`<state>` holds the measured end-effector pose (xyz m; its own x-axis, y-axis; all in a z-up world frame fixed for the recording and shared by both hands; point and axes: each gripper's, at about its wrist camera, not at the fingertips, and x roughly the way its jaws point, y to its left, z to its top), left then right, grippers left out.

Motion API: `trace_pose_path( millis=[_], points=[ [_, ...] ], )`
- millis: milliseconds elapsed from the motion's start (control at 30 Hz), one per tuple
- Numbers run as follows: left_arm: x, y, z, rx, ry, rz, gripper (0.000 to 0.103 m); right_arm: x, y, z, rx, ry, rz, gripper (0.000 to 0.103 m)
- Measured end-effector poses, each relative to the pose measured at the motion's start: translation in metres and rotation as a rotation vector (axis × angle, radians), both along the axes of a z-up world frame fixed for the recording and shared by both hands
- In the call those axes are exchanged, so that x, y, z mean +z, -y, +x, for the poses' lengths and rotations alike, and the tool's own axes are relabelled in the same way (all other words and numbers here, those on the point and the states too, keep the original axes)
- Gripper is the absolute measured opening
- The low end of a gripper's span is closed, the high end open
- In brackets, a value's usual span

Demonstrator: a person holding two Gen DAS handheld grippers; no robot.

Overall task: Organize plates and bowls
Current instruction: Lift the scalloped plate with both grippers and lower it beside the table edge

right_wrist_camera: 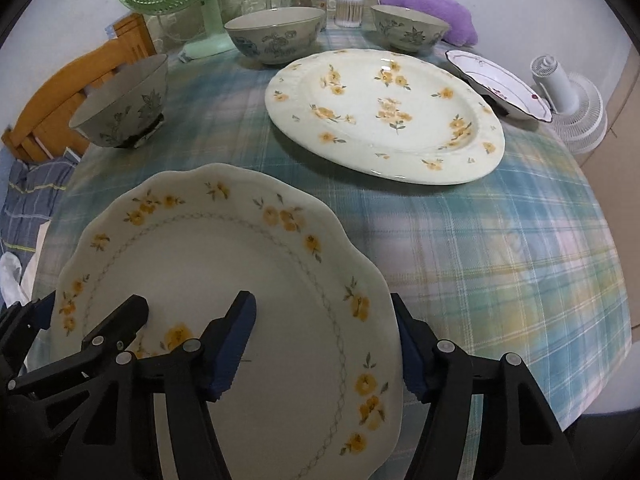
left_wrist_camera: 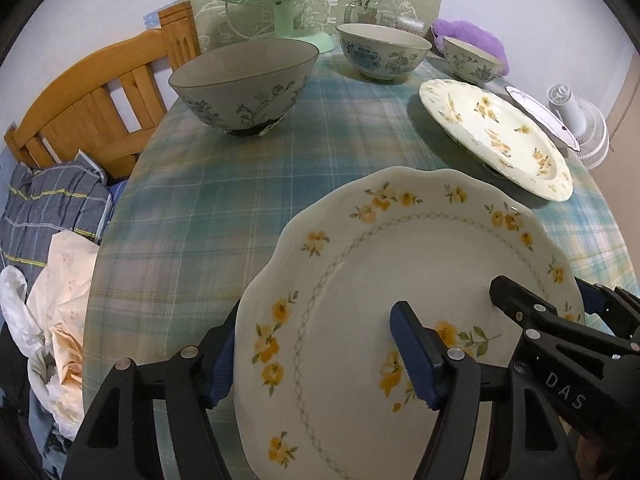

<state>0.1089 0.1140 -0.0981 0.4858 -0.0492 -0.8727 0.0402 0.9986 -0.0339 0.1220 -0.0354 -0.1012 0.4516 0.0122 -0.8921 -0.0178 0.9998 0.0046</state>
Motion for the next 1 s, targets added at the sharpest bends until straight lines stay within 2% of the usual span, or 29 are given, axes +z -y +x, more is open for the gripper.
trace_pose_path(
  millis=[233, 500, 700, 1000],
  points=[
    [0.003, 0.010, 0.003, -0.010, -0.059, -0.030, 0.071, 0.007, 0.007, 0.000, -0.015, -0.026, -0.013, 0.068],
    [0.023, 0.047, 0.005, 0.003, -0.037, -0.027, 0.071, 0.031, 0.043, 0.005, -0.014, 0.016, -0.016, 0.068],
    [0.034, 0.085, 0.007, 0.027, -0.029, -0.034, 0.071, 0.045, 0.079, 0.011, 0.013, 0.029, -0.027, 0.068],
    [0.038, 0.152, 0.017, 0.019, -0.010, -0.029, 0.071, 0.049, 0.146, 0.019, 0.008, 0.033, -0.028, 0.068]
  ],
)
